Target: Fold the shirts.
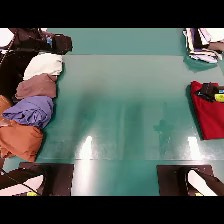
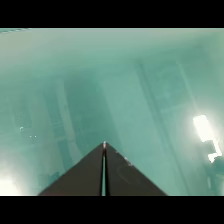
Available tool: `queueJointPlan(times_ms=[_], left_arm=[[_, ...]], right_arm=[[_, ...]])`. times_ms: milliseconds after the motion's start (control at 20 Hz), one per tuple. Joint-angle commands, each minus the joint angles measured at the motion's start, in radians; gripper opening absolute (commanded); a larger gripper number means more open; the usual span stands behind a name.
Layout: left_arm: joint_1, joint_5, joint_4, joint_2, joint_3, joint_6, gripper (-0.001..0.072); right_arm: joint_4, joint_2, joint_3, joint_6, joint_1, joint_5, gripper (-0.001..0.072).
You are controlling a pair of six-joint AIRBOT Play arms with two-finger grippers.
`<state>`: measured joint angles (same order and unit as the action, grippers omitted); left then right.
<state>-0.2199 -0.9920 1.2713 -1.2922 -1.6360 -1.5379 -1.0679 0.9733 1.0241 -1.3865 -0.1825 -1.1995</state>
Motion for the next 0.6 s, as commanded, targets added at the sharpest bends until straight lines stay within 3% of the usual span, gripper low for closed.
queueJointPlan(times_ms=[0,550], left_arm=[[0.0,0.018,0.0,0.0,0.0,0.0,0.0023],[0.0,0.02,0.001,0.0,0.0,0.0,0.0023]], right_arm=[[0.003,-0.001,0.001,0.0,0.003,0.0,0.0017],[0.003,-0.001,0.001,0.0,0.003,-0.008,0.0017]])
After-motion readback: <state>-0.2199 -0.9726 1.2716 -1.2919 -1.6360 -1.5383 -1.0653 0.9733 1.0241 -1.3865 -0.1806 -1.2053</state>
